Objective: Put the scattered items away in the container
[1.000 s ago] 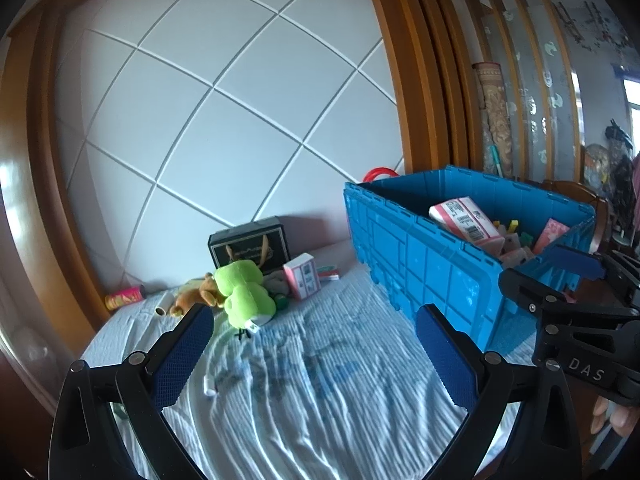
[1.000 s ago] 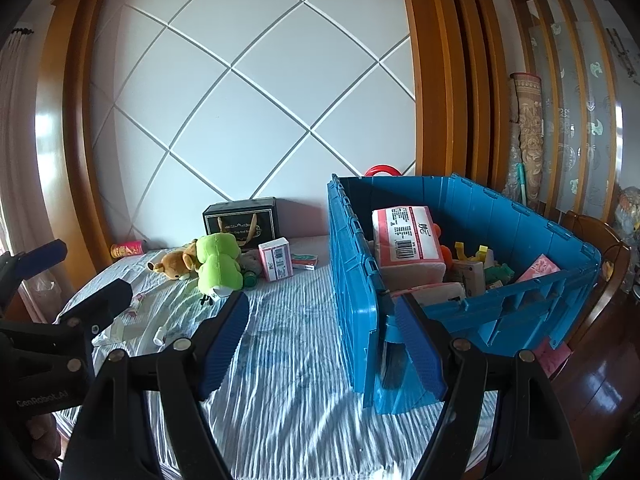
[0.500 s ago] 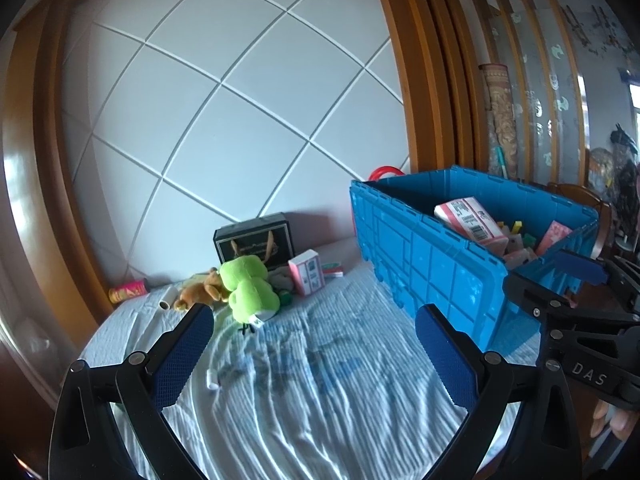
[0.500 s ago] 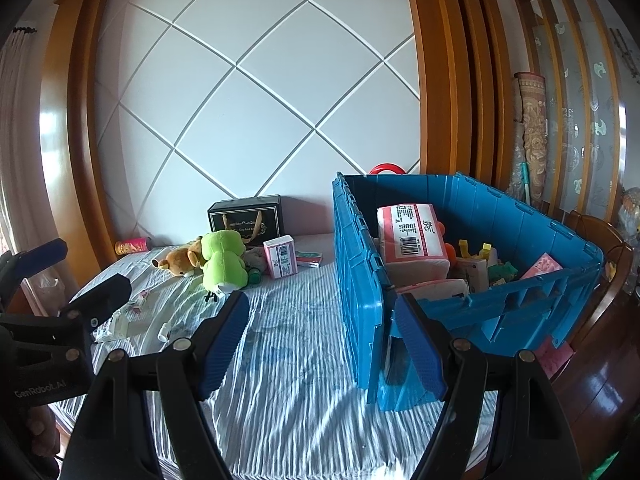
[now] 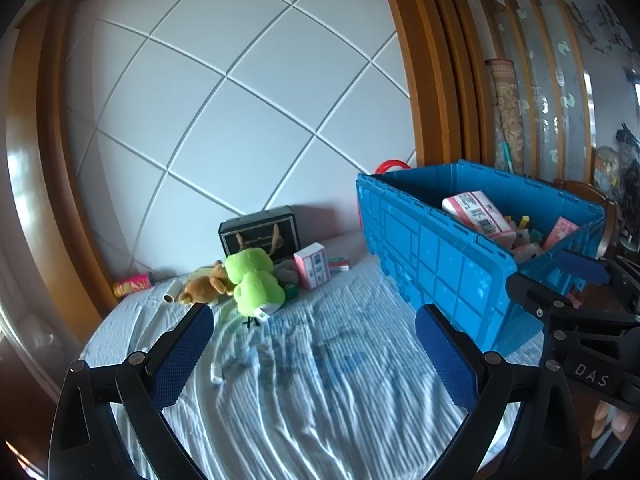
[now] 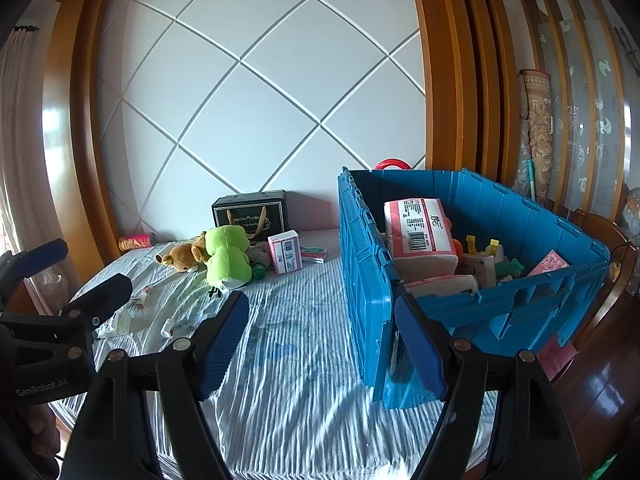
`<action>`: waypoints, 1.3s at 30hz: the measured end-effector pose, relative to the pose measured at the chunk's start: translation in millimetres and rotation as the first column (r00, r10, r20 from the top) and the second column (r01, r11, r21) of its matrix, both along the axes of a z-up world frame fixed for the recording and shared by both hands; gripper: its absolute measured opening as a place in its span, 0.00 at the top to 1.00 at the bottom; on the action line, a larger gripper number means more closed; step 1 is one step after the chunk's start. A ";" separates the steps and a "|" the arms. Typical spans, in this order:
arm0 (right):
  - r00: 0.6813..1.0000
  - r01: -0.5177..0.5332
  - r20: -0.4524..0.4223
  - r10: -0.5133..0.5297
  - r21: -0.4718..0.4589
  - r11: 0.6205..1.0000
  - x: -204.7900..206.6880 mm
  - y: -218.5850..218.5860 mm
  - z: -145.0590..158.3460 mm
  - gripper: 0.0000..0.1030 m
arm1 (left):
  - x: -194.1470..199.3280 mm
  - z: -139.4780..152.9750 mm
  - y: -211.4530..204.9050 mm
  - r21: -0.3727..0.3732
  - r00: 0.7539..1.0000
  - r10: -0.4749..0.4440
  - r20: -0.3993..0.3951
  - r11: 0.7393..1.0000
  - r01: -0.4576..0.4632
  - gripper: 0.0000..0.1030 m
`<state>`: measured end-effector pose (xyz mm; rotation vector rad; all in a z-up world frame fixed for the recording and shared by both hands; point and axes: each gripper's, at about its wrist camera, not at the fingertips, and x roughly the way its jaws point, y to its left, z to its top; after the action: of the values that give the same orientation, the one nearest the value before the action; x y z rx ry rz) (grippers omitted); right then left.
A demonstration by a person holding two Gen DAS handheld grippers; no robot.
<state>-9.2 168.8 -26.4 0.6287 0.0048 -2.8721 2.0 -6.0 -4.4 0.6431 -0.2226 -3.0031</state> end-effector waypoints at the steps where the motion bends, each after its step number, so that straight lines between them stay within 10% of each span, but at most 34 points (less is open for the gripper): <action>1: 1.000 0.000 0.001 0.000 0.000 1.000 -0.5 -0.1 -0.2 0.27 | 0.1 -0.1 0.5 0.000 1.000 0.000 0.000 1.000 0.000 0.01; 20: 0.995 -0.084 0.062 0.082 0.025 0.996 -26.9 -42.0 -24.8 0.27 | -16.7 -48.6 -60.0 0.032 0.988 0.117 0.096 0.992 -0.121 0.01; 39: 0.937 -0.276 0.240 0.255 0.058 0.959 -123.0 -259.1 -95.5 0.27 | -90.7 -173.9 -353.9 0.036 0.833 0.424 0.355 0.884 -0.466 0.01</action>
<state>-132.2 -90.3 -122.0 0.9018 0.1744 -2.5352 -88.7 -359.9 -178.3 1.0579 0.0910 -2.4538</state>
